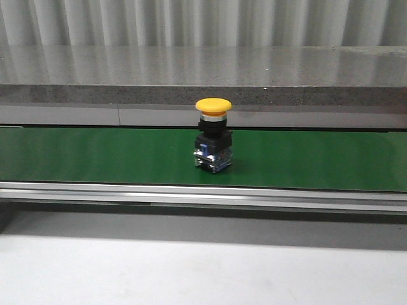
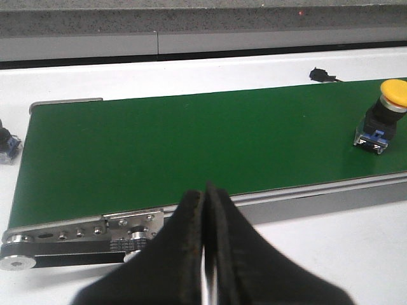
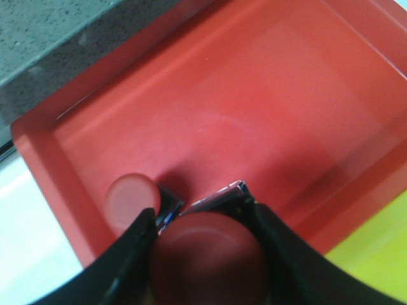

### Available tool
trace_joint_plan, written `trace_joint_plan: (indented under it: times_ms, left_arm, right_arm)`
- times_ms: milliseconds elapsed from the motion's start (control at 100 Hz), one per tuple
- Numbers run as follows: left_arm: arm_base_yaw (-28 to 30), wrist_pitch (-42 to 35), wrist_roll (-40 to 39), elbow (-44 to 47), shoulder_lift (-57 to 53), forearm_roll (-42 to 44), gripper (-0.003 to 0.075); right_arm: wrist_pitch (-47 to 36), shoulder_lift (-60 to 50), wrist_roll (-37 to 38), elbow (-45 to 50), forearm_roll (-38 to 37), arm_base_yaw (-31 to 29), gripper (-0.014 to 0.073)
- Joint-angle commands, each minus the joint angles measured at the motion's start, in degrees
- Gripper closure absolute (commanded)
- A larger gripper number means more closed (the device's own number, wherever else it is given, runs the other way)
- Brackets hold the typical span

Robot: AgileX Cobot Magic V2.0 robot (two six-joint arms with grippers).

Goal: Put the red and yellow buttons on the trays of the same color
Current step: 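Carry the red button into the red tray and open the right gripper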

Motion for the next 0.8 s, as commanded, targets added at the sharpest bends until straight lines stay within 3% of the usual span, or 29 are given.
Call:
trace_joint_plan:
  times_ms: [0, 460, 790]
  left_arm:
    - [-0.35, -3.84, 0.04, -1.72, 0.09, -0.79, 0.0741]
    - [-0.35, -3.84, 0.04, -1.72, 0.09, -0.79, 0.0741]
    - [-0.35, -3.84, 0.04, -1.72, 0.09, -0.79, 0.0741]
  right_arm:
    - [-5.69, -0.92, 0.09, -2.75, 0.21, -1.02, 0.0475]
    - [-15.17, 8.45, 0.09, -5.23, 3.32, -1.00, 0.0475]
    - [-17.45, 12.97, 0.09, -5.23, 7.05, -0.80, 0.0475]
